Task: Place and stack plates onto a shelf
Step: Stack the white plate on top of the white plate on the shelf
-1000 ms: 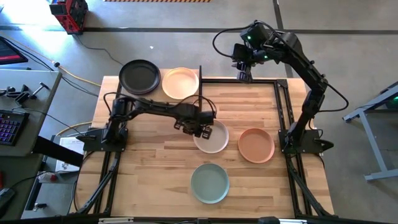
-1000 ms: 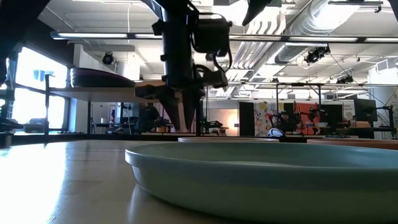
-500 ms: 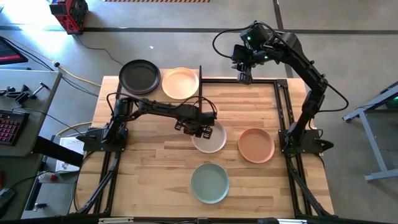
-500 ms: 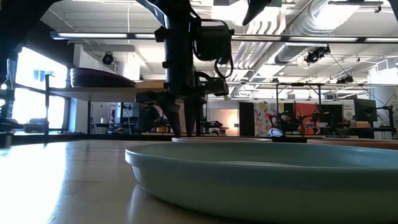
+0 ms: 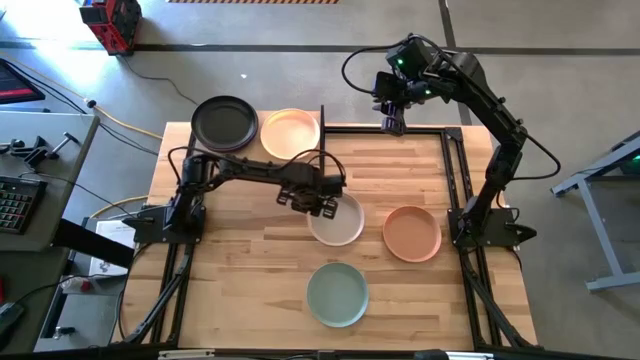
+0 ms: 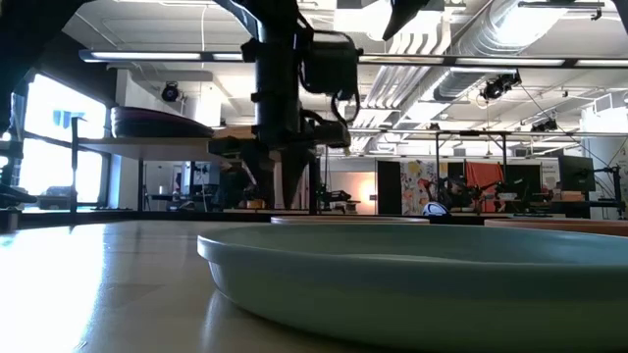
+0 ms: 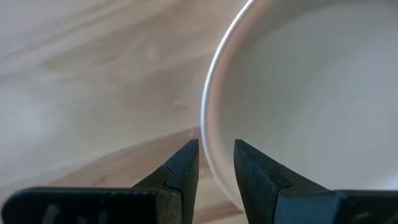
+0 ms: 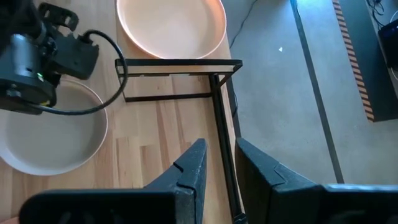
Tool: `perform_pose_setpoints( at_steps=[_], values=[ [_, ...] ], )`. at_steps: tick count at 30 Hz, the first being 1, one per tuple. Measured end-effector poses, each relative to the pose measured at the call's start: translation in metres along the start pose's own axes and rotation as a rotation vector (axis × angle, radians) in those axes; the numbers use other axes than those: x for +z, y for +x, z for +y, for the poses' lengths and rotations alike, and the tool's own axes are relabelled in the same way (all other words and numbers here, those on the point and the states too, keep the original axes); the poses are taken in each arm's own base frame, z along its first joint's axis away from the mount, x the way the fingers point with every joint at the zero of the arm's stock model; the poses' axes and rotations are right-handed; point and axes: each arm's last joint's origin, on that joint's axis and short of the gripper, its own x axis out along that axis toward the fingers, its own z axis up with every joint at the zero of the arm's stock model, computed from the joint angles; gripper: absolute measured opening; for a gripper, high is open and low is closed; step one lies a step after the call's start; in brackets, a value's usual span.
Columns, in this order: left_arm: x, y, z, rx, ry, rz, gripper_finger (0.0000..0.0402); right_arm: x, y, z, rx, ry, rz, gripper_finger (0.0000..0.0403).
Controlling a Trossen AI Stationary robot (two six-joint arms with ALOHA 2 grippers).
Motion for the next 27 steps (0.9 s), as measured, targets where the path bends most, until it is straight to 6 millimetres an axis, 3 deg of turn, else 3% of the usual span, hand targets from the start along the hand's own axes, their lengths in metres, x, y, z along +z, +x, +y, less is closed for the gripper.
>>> perform_pose_setpoints(
  at_steps=[13,27],
  values=[
    [0.001,0.019,-0.003,0.022,0.026,0.027,0.009,0.0,0.0,0.0,0.002,0.0,0.005,0.0062],
    [-0.001,0.012,-0.003,-0.008,0.019,0.048,0.009,0.0,0.0,0.0,0.002,0.0,0.004,0.0062]
  ],
)
